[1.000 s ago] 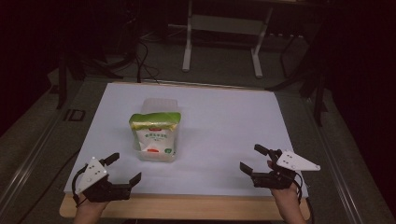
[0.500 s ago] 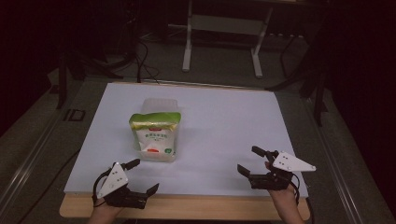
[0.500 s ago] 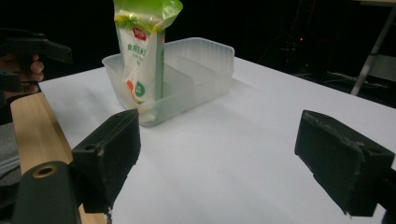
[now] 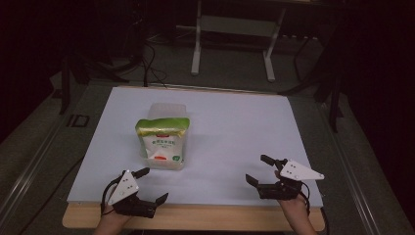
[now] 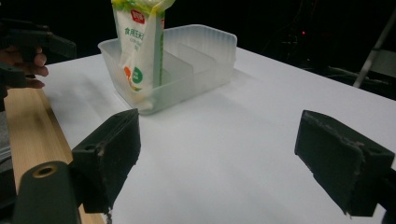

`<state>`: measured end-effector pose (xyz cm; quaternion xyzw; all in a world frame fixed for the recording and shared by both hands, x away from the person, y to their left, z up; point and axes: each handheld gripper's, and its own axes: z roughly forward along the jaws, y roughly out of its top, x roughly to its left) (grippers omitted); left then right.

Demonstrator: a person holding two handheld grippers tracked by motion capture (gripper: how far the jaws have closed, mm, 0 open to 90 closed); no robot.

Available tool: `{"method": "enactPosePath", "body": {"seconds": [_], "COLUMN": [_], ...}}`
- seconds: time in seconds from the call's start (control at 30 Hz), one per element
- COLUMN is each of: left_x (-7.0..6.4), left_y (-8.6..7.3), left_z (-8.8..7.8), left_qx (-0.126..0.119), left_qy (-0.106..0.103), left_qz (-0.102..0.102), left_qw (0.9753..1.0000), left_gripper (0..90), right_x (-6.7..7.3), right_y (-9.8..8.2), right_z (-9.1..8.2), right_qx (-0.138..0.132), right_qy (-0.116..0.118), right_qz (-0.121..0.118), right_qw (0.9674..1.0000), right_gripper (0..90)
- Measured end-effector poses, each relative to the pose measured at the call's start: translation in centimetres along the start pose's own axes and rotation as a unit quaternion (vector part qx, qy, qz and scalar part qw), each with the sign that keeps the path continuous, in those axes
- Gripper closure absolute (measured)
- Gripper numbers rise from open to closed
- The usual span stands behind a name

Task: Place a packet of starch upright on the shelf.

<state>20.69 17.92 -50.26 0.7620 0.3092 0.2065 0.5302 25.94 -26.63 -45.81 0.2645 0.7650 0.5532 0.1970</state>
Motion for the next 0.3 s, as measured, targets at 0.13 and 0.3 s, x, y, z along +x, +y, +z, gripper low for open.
{"method": "enactPosePath", "body": {"seconds": [0.13, 0.3], "left_x": [0.25, 0.28], "left_y": [-0.19, -0.28], "left_z": [0.0, 0.01], "left_qx": [0.001, 0.0], "left_qy": [0.004, 0.003], "left_qz": [-0.002, 0.0], "left_qw": [1.0, 1.0], "left_gripper": [0.8, 0.8], "right_x": [-0.05, -0.13], "right_y": [-0.13, -0.23], "right_z": [0.18, 0.25], "right_qx": [0.004, 0.005], "right_qy": [0.001, 0.001], "right_qz": [0.001, 0.001], "right_qw": [1.0, 1.0], "right_gripper": [14.3, 14.3]}}
